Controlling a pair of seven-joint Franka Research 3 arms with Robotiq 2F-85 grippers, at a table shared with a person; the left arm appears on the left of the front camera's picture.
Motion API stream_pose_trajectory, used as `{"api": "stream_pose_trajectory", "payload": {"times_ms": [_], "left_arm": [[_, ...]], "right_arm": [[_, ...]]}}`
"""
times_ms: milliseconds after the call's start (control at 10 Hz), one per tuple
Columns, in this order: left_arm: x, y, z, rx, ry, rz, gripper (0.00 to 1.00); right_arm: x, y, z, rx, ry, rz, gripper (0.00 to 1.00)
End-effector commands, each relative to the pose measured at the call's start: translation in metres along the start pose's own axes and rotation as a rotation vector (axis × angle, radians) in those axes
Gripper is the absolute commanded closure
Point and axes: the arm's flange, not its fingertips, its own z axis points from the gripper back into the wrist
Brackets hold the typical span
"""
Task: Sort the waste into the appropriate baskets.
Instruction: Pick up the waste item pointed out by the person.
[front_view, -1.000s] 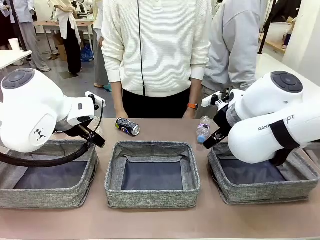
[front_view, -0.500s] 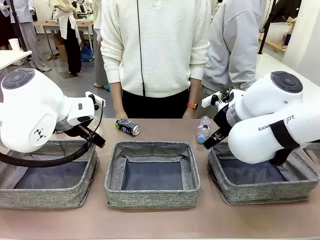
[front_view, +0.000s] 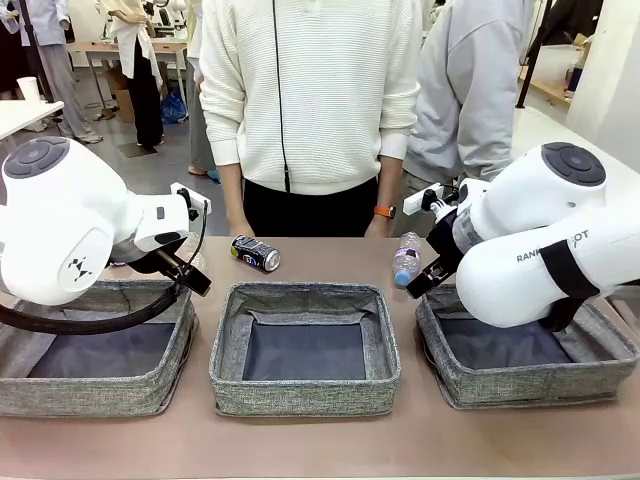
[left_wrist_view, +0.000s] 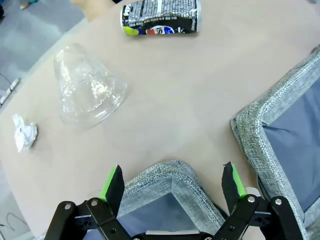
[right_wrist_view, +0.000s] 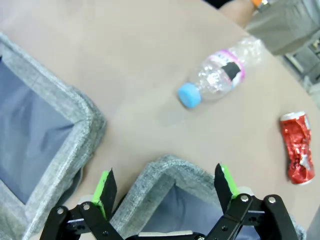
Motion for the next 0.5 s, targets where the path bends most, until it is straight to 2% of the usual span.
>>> {"api": "stream_pose_trajectory", "payload": {"times_ms": [0,100,200,300,400], "left_arm": [[0.009,0.010,0.060,0.003,-0.043,-0.034,0.00],[0.008,0.017,0.129,0.020,-0.034,-0.067,0.00],[-0.005,0.022,0.190,0.063,-0.067,-0.131,0.00],[-0.026,0.025,0.228,0.086,-0.126,-0.133,0.00],[-0.046,0.018,0.236,0.072,-0.143,-0.136,0.00]], "right_arm": [[0.011,-0.009,0.062,0.014,-0.105,0.048,0.00],[0.012,-0.018,0.128,-0.011,-0.142,0.100,0.00],[0.002,-0.022,0.181,-0.023,-0.121,0.127,0.00],[-0.016,-0.021,0.209,0.003,-0.075,0.146,0.00],[-0.035,-0.020,0.209,0.002,-0.022,0.085,0.00]]}}
